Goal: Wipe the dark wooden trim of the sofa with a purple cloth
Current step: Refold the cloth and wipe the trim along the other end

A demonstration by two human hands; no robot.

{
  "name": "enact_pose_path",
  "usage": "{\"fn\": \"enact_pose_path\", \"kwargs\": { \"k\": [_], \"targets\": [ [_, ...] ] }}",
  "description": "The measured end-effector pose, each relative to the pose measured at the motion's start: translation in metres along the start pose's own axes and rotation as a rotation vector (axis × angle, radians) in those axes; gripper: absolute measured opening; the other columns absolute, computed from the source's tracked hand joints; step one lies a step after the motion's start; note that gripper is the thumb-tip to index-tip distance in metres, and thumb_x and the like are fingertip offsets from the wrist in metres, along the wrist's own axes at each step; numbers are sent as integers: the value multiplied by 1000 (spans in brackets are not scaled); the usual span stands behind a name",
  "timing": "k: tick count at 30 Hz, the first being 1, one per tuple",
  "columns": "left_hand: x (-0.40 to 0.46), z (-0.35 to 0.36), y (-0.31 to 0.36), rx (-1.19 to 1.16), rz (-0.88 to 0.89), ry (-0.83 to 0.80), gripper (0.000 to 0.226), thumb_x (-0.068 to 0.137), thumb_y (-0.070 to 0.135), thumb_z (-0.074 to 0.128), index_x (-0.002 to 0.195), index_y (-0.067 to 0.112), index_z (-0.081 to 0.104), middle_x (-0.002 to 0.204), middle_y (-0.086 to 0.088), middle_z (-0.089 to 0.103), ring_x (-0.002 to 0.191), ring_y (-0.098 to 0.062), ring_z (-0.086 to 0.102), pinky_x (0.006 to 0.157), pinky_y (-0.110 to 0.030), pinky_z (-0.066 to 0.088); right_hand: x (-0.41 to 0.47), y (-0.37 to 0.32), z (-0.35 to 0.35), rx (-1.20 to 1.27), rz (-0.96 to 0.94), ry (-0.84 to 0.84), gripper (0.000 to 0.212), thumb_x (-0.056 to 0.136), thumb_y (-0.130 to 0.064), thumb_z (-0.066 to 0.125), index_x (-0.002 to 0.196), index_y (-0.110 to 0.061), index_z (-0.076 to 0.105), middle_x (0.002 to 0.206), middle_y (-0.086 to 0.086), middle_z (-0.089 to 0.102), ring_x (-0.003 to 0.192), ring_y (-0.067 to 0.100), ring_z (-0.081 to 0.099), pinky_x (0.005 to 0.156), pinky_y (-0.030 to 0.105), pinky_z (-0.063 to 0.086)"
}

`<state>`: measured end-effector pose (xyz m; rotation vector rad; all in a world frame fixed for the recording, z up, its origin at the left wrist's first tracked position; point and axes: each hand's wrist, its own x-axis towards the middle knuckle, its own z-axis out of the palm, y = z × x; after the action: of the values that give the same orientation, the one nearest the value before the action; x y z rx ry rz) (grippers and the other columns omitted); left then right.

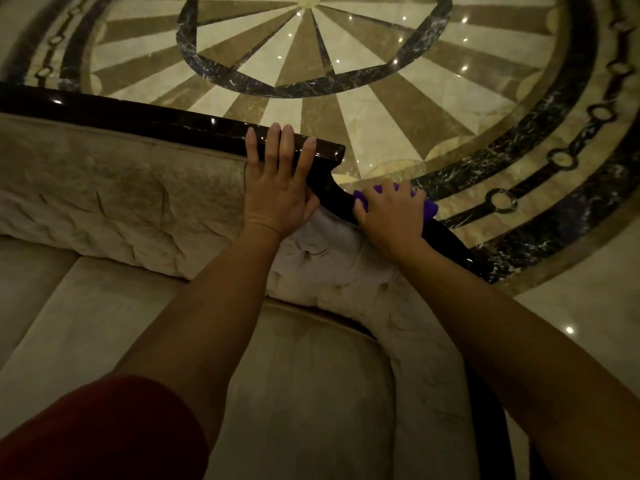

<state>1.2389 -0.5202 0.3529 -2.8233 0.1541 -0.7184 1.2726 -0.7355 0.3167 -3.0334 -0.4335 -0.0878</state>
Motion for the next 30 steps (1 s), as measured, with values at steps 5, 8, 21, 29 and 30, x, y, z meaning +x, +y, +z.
{"fn": "enact_pose_path", "kwargs": {
  "k": [5, 8, 21, 29, 30],
  "targets": [
    [-5, -12, 19, -55, -112, -68, 88, 86, 45, 60, 158, 10, 23, 164, -29, 30, 155, -47, 22, 123, -71, 15, -34, 35, -8, 65, 74, -33, 53, 103, -57, 45, 144, -23, 45, 144, 18, 49, 124, 44, 52, 96, 59, 49],
    [-10, -20, 20, -83, -129, -90, 86, 90, 43, 59, 162, 13, 22, 168, -25, 23, 158, -43, 16, 122, -72, 15, -57, 58, -10, 84, 152, -24, 59, 103, -58, 44, 148, -21, 36, 145, 21, 46, 123, 47, 52, 94, 59, 52],
    [-79, -30, 35, -127, -119, -334, 92, 94, 44, 61, 165, 12, 13, 170, -32, -3, 158, -48, -3, 120, -73, 19, -170, 101, 12, 159, 503, -145, 82, 102, -54, 53, 160, -10, 16, 147, 30, 40, 118, 50, 55, 84, 51, 55],
    [-82, -29, 32, -166, -106, -308, 93, 89, 43, 63, 165, 13, 17, 171, -29, -2, 159, -46, -3, 122, -72, 9, -229, 109, 34, 369, 761, -155, 71, 105, -54, 48, 159, -15, 24, 151, 24, 43, 126, 48, 51, 94, 56, 50],
    [-82, -28, 32, -169, -106, -304, 94, 89, 44, 62, 165, 13, 16, 171, -29, -2, 159, -46, -4, 123, -72, 9, -217, 104, 32, 407, 771, -91, 68, 106, -52, 48, 159, -16, 26, 152, 23, 42, 129, 47, 49, 96, 57, 48]
  ]
}}
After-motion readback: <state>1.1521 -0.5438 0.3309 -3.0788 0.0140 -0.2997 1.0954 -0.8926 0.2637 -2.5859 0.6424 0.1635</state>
